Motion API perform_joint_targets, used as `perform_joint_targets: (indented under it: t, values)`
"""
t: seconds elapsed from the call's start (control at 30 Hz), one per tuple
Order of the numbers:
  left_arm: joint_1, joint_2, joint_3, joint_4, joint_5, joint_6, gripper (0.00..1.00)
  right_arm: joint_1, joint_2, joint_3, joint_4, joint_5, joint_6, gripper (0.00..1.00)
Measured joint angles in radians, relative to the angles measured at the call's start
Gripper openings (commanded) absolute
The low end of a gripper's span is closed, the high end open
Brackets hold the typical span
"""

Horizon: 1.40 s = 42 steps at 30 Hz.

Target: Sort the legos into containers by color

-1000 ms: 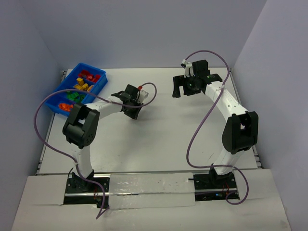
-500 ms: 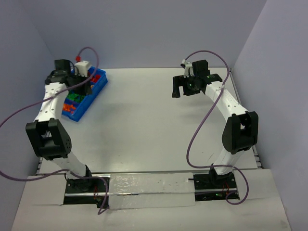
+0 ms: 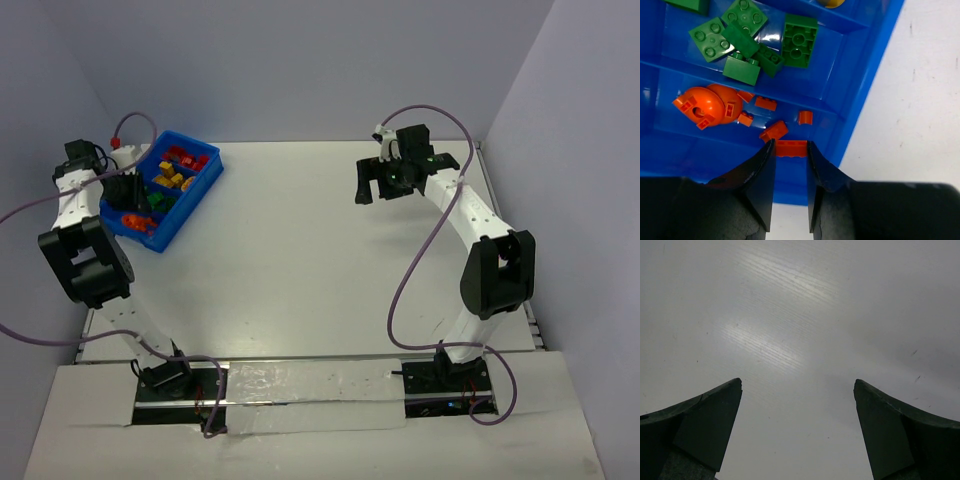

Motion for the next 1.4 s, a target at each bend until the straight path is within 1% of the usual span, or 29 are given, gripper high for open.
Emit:
perform_joint_targets:
  t: [0.2,0.3,0.33,0.4,0.47,0.6,0.63,0.67,0.7,0.73,0.87,1.07,1.17,1.27,1.33,1.37,1.4]
  values:
    - [0.018,0.070,0.011,0.008,-0.022,0.007,0.01,0.000,0.006,0.000,-0.004,0.007,0.000,1.00]
    - [0.031,0.079,0.011,0.019,-0.054,0.014,0.05,0.000,0.007,0.000,-0.006,0.009,0.000,1.00]
    - [0.037,0.080,0.011,0.024,-0.064,0.017,0.11,0.000,0.007,0.000,-0.006,0.009,0.000,1.00]
    - [0.049,0.080,0.011,0.040,-0.080,0.021,0.17,0.000,0.008,0.000,-0.006,0.009,0.000,1.00]
    - [0.058,0.080,0.010,0.055,-0.096,0.026,0.28,0.000,0.009,0.000,-0.006,0.010,0.000,1.00]
    - [0.066,0.080,0.010,0.084,-0.114,0.032,0.45,0.000,0.009,0.000,-0.006,0.010,0.000,1.00]
    - [0.066,0.080,0.010,0.091,-0.116,0.033,0.51,0.000,0.009,0.000,-0.006,0.010,0.000,1.00]
    - [0.066,0.080,0.010,0.096,-0.117,0.034,0.55,0.000,0.009,0.000,-0.006,0.010,0.000,1.00]
    - [0.066,0.080,0.010,0.101,-0.119,0.036,0.55,0.000,0.009,0.000,-0.006,0.010,0.000,1.00]
    - [0.065,0.080,0.011,0.105,-0.120,0.038,0.59,0.000,0.009,0.000,-0.007,0.010,0.000,1.00]
    - [0.065,0.080,0.019,0.105,-0.119,0.043,0.63,0.000,0.009,0.002,-0.007,0.010,0.000,1.00]
    - [0.065,0.080,0.069,0.101,-0.108,0.050,0.62,0.000,0.009,0.009,-0.012,0.011,0.000,1.00]
    - [0.064,0.071,0.082,0.095,-0.075,0.048,0.62,0.000,0.009,0.015,-0.014,0.011,0.000,1.00]
    - [0.045,0.022,0.060,0.096,-0.048,0.026,0.62,0.000,0.009,0.015,-0.013,0.010,0.000,1.00]
    - [-0.001,-0.062,-0.013,0.113,-0.039,-0.001,0.64,0.000,0.008,0.014,-0.008,0.007,0.000,1.00]
    - [-0.037,-0.117,-0.062,0.128,-0.034,-0.022,0.68,0.000,0.005,0.010,-0.002,0.005,0.000,1.00]
    - [-0.091,-0.176,-0.112,0.141,-0.029,-0.049,0.96,0.000,-0.002,0.000,0.009,0.001,0.000,1.00]
